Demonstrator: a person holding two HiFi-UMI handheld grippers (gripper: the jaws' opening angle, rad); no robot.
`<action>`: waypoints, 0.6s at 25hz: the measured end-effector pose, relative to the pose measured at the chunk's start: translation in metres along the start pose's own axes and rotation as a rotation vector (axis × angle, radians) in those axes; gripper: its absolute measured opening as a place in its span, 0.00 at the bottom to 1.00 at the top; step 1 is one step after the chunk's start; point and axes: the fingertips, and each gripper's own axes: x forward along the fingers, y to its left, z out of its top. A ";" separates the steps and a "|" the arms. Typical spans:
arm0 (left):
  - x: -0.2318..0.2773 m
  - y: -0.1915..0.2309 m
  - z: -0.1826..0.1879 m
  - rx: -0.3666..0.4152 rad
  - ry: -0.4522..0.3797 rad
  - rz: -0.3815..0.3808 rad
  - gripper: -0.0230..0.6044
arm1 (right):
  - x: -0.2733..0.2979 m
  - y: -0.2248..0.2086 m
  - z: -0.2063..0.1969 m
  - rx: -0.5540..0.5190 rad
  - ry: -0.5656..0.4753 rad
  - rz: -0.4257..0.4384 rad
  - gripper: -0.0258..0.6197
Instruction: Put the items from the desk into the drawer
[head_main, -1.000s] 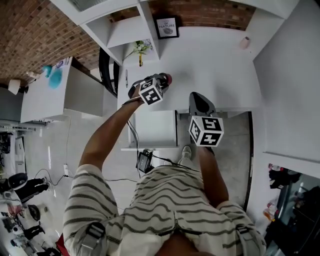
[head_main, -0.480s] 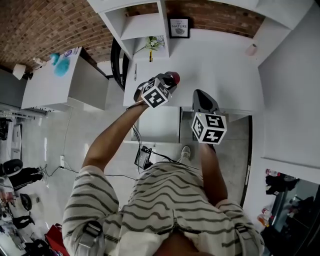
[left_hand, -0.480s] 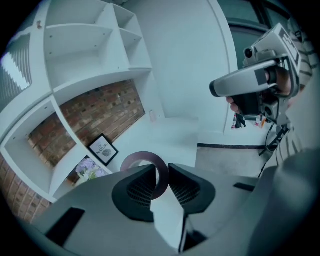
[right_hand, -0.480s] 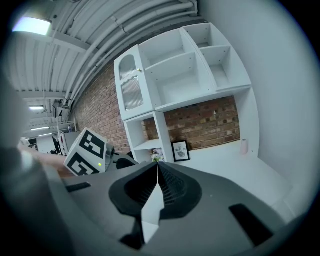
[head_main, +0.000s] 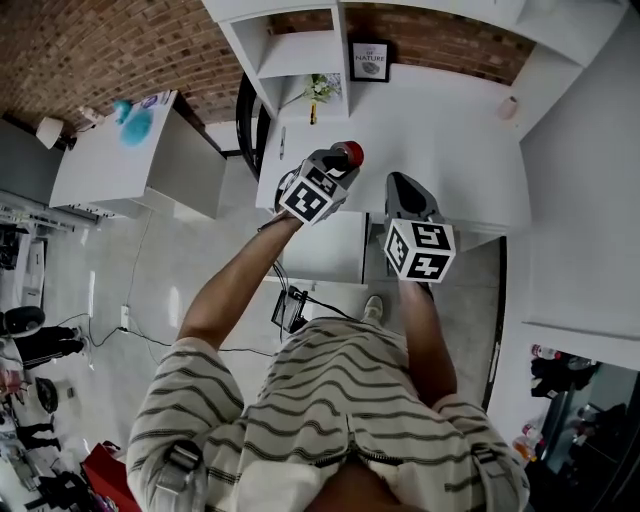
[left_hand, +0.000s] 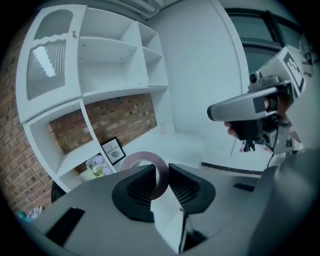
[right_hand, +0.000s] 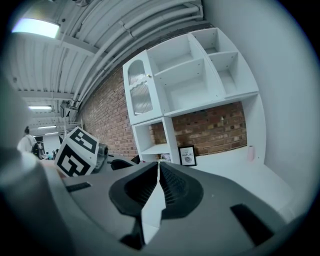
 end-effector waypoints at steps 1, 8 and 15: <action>-0.005 0.000 0.002 -0.027 -0.015 0.009 0.17 | -0.001 0.002 0.002 -0.002 -0.004 0.005 0.06; -0.036 -0.001 0.008 -0.131 -0.103 0.083 0.17 | -0.005 0.020 0.010 -0.016 -0.024 0.037 0.06; -0.067 -0.004 0.019 -0.250 -0.210 0.130 0.17 | -0.005 0.039 0.015 -0.024 -0.032 0.074 0.06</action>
